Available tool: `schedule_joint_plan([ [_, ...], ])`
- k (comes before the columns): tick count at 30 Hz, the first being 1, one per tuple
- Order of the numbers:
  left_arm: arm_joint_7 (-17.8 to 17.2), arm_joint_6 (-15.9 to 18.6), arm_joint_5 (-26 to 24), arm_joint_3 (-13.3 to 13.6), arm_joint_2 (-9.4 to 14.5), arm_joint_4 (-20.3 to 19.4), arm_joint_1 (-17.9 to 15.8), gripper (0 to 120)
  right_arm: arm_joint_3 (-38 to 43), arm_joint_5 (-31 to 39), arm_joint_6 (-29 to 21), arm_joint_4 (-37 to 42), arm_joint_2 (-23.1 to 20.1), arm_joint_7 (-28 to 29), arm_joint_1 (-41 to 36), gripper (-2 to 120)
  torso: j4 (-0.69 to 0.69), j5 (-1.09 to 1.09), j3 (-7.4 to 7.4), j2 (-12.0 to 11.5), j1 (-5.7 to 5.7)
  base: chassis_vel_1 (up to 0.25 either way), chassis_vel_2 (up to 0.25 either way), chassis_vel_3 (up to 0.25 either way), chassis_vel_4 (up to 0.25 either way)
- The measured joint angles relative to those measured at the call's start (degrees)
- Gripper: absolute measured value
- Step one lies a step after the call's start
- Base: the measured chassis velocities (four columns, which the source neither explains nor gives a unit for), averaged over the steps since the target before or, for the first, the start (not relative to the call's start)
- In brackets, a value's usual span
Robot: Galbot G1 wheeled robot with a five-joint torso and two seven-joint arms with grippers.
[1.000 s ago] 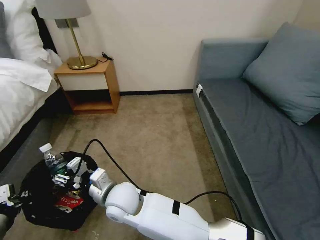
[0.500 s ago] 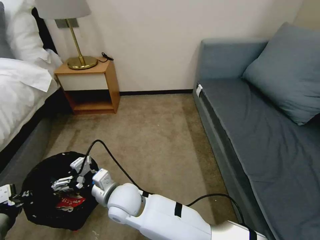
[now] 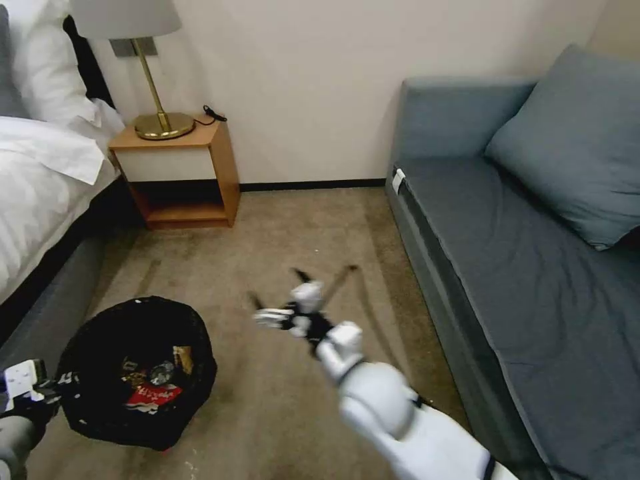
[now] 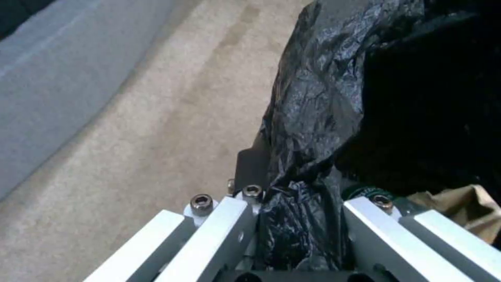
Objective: Pick up the trash bin, then pick up the garbage on the floor and place it into the trash bin.
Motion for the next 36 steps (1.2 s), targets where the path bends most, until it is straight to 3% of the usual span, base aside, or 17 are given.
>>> schedule_joint_plan([
  [3, 0.0, 0.0, -0.2, 0.1, 0.1, 0.0, -0.2, 2, 8.3, -3.6, 5.5, 2.0, 1.1, -1.1, -10.5, 100, -0.01, 0.00, 0.00, 0.0, 0.00, 0.000, 0.000, 0.000, 0.000],
  [8, -0.1, 0.0, -0.7, -0.1, 0.3, 0.5, -0.5, 2, 14.9, -7.3, 12.2, 4.3, 5.2, -1.5, -20.4, 100, 0.01, -0.01, 0.00, 0.0, 0.00, 0.000, 0.000, 0.000, 0.000],
  [10, -0.1, 0.0, -0.8, -0.1, 0.3, 0.6, -0.6, 2, 15.1, -7.4, 12.5, 4.4, 5.5, -1.5, -20.9, 100, 0.01, -0.01, 0.00, 0.0, 0.00, 0.000, 0.000, 0.000, 0.000],
  [13, -0.2, 0.0, -1.1, -0.2, 0.5, 1.1, -1.1, 2, 18.7, -9.3, 17.0, 4.9, 9.8, -2.5, -26.6, 100, 0.00, -0.02, 0.00, 0.0, -0.01, 0.000, 0.000, 0.000, 0.000],
  [25, -0.8, 0.0, -3.0, 0.2, 1.1, 3.3, -1.7, 2, 21.8, -9.1, 19.0, 2.7, 10.6, -3.4, -26.7, 100, 0.02, -0.02, 0.00, 0.0, -0.01, 0.000, 0.000, 0.000, 0.000],
  [31, -2.6, 0.0, -7.3, 0.2, 2.7, 9.6, -3.9, 2, 21.6, -9.0, 18.9, 2.6, 10.5, -3.4, -26.4, 100, 0.02, -0.02, 0.01, 0.0, 0.00, 0.000, 0.000, 0.000, 0.000],
  [36, -3.9, -0.1, -7.8, 1.2, 3.6, 15.4, -6.0, 2, 21.4, -9.0, 18.8, 2.6, 10.5, -3.4, -26.4, 100, 0.02, -0.04, 0.01, 0.0, 0.00, 0.000, 0.000, 0.000, 0.000],
])
